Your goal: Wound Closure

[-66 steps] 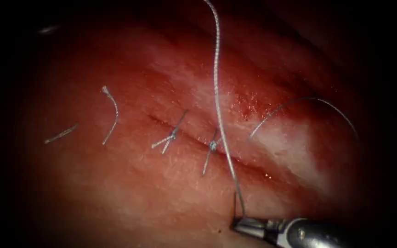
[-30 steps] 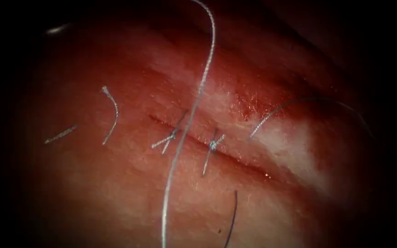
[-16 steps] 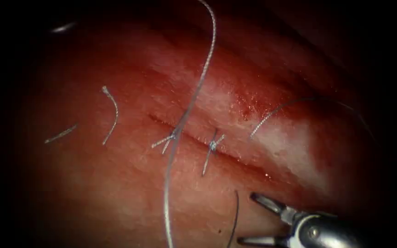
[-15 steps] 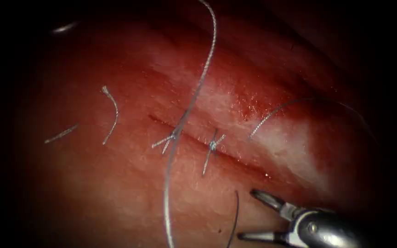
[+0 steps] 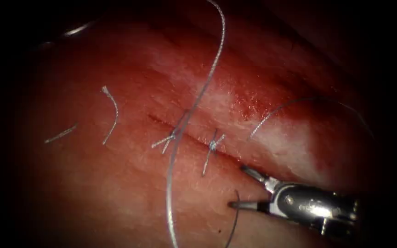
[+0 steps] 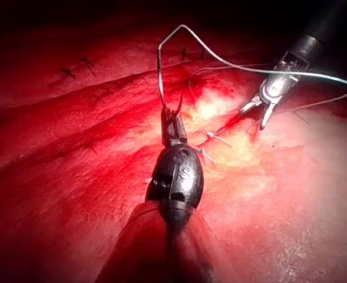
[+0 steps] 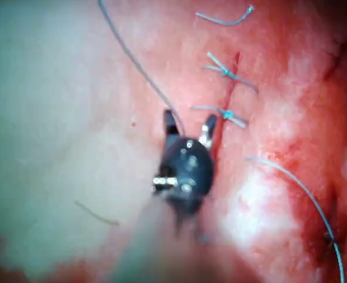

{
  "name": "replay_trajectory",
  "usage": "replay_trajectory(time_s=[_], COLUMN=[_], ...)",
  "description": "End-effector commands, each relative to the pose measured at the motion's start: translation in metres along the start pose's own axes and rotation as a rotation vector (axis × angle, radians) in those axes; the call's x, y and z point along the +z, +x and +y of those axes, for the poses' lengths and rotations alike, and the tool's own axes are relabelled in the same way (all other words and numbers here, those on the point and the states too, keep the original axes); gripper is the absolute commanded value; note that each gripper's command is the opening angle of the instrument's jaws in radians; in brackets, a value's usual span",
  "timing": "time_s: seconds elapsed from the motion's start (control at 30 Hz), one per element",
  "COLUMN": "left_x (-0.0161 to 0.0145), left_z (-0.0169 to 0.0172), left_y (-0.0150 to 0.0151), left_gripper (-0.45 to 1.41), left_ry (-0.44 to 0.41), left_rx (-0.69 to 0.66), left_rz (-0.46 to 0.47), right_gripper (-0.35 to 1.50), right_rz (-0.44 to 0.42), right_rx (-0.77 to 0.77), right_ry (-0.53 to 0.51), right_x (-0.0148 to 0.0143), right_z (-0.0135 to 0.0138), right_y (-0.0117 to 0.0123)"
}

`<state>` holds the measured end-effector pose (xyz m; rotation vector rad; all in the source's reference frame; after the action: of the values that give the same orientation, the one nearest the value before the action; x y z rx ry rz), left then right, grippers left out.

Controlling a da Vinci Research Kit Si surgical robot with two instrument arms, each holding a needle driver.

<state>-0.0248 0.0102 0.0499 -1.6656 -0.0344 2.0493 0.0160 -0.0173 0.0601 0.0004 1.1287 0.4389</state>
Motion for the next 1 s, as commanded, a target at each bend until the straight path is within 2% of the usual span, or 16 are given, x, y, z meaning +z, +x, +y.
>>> replay_trajectory(time_s=[0.03, 0.1, 0.13, 0.17, 0.33, 0.7, 1.0], left_x=[0.0005, 0.0005, 0.0005, 0.0004, 0.0005, 0.0005, 0.0006], left_z=[0.0003, 0.0003, 0.0003, 0.0003, 0.0004, 0.0003, 0.0002], left_y=[-0.0006, -0.0006, -0.0006, -0.0006, -0.0006, -0.0009, -0.0011], left_gripper=[-0.45, -0.45, -0.45, -0.45, -0.45, -0.45, -0.45], left_ry=[-0.003, -0.002, -0.002, -0.002, -0.002, -0.003, -0.004], left_rx=[-0.001, -0.001, -0.001, -0.001, -0.001, -0.004, -0.002], left_rz=[0.000, 0.000, 0.000, 0.000, 0.000, -0.002, -0.004], right_gripper=[0.91, 0.24, -0.16, -0.35, -0.35, -0.35, -0.35], right_rz=[-0.009, -0.023, -0.035, -0.037, -0.034, 0.023, 0.043], right_rx=[-0.005, -0.021, -0.024, -0.031, -0.034, -0.050, -0.049], right_ry=[0.007, 0.015, 0.016, 0.019, 0.032, 0.100, 0.154], right_x=[0.0008, 0.0006, 0.0005, 0.0003, -0.0008, -0.0036, -0.0045], right_z=[-0.0005, -0.0009, -0.0010, -0.0011, -0.0022, -0.0073, -0.0124], right_y=[-0.0013, -0.0020, -0.0022, -0.0022, -0.0009, 0.0068, 0.0113])
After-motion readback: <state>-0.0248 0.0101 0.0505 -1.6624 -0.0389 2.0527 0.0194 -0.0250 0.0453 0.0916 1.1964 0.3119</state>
